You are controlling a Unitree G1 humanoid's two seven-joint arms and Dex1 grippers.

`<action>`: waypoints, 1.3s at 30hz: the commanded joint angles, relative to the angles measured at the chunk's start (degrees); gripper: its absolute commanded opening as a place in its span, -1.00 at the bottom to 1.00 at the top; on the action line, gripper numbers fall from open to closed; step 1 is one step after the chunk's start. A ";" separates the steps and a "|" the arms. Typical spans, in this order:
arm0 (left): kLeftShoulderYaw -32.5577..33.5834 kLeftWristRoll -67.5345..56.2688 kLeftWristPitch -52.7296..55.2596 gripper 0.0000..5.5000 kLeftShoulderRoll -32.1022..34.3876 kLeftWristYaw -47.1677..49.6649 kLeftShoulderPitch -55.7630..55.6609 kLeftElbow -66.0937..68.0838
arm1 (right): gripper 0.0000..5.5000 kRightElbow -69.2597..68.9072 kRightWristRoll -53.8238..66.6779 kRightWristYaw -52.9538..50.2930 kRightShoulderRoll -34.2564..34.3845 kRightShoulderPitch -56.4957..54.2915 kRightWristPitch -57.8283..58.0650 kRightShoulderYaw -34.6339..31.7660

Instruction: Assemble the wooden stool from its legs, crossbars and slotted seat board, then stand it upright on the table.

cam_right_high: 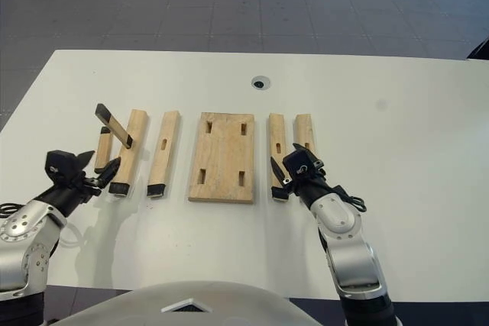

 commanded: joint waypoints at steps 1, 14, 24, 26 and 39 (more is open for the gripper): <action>-3.18 2.81 9.20 0.24 1.24 4.55 -0.15 -4.93 | 0.09 -1.16 -0.33 0.24 -0.63 0.54 1.05 -0.32; -8.08 8.82 17.34 0.24 -1.77 12.11 1.89 -5.94 | 0.09 -1.49 -0.36 1.02 -0.71 -0.04 0.97 0.55; -8.65 10.97 14.69 0.24 -2.54 13.47 -2.37 -2.24 | 0.09 -1.25 -0.53 1.12 -0.69 -0.18 1.15 0.71; -8.89 11.80 14.45 0.24 -2.07 13.52 -2.36 -2.32 | 0.09 -1.18 -0.52 1.13 -0.70 -0.13 1.09 0.71; -13.91 17.86 16.67 -0.29 0.37 12.94 -4.31 0.16 | 0.09 -0.61 -0.35 1.09 -0.78 -1.38 1.61 0.06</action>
